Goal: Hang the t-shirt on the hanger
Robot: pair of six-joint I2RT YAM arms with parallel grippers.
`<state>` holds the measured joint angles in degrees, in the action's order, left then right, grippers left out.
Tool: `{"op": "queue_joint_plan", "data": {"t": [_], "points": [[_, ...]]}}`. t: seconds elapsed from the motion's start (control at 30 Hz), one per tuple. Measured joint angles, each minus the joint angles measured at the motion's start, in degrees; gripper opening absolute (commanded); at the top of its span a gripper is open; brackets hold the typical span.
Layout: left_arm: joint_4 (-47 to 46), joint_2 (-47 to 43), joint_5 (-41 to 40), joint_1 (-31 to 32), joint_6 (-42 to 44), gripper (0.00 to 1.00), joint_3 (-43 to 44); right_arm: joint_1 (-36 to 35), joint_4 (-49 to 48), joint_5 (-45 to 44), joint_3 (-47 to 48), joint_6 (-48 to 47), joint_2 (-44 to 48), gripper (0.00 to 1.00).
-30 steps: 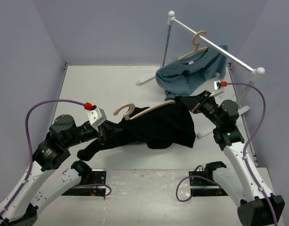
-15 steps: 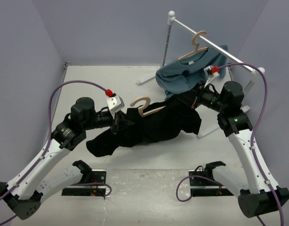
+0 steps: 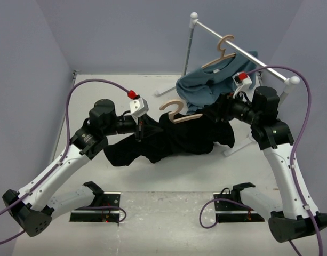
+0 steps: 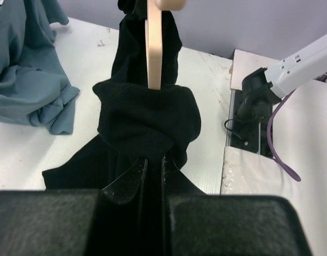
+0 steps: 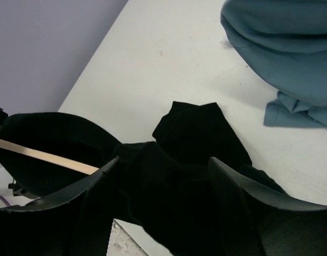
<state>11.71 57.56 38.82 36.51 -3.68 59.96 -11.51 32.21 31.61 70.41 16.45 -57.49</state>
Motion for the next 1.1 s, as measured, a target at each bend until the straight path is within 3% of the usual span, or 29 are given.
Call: {"op": "queue_joint_plan", "data": {"t": [0.13,0.3,0.5,0.63,0.73,0.8,0.83,0.93,0.97,1.0,1.03,1.07,1.1], "points": [[-2.2,0.0,2.5,0.0,-0.2,0.0,-1.8,0.3,-0.1,1.0,0.0,-0.4,3.4,0.77],[-6.2,2.2,10.7,0.0,-0.3,0.0,-1.9,-0.6,-5.1,16.2,1.0,-2.7,6.5,0.8],[-9.0,5.0,16.9,0.0,-1.4,0.0,-1.9,-6.6,-9.4,29.0,2.8,-6.5,0.4,0.84],[-9.7,6.2,20.2,0.0,-1.7,0.0,-1.9,-9.7,-10.3,31.9,2.9,-7.8,-3.6,0.8],[-10.2,7.3,21.9,0.0,-1.7,0.0,-1.9,-11.1,-10.6,33.0,5.2,-8.3,-5.5,0.57],[-10.4,8.0,22.8,0.0,-1.7,0.0,-1.9,-12.0,-11.6,33.7,7.1,-8.3,-6.6,0.14],[-10.4,8.3,23.0,0.0,-1.7,0.0,-1.9,-12.3,-12.6,34.2,7.8,-8.1,-6.9,0.02],[-10.5,9.3,23.5,0.0,-1.7,0.0,-1.9,-12.7,-16.1,35.4,8.0,-6.9,-7.0,0.0],[-10.1,9.4,23.5,0.0,-1.7,0.05,-1.6,-12.8,-17.1,35.5,7.7,-6.6,-7.0,0.0],[-9.4,9.5,23.3,0.0,-1.6,0.18,-1.2,-12.8,-18.3,35.5,7.1,-6.1,-7.0,0.0],[-8.5,9.5,22.9,0.0,-1.6,0.47,-0.7,-12.7,-19.4,35.2,6.5,-5.7,-6.8,0.0],[-7.4,9.7,21.9,-0.1,-1.6,0.99,-0.2,-12.7,-20.4,34.5,5.9,-5.7,-6.5,0.0],[-6.5,9.8,20.0,-0.2,-1.8,1.0,0.4,-12.7,-21.0,33.5,5.1,-5.6,-6.0,0.0]]}}
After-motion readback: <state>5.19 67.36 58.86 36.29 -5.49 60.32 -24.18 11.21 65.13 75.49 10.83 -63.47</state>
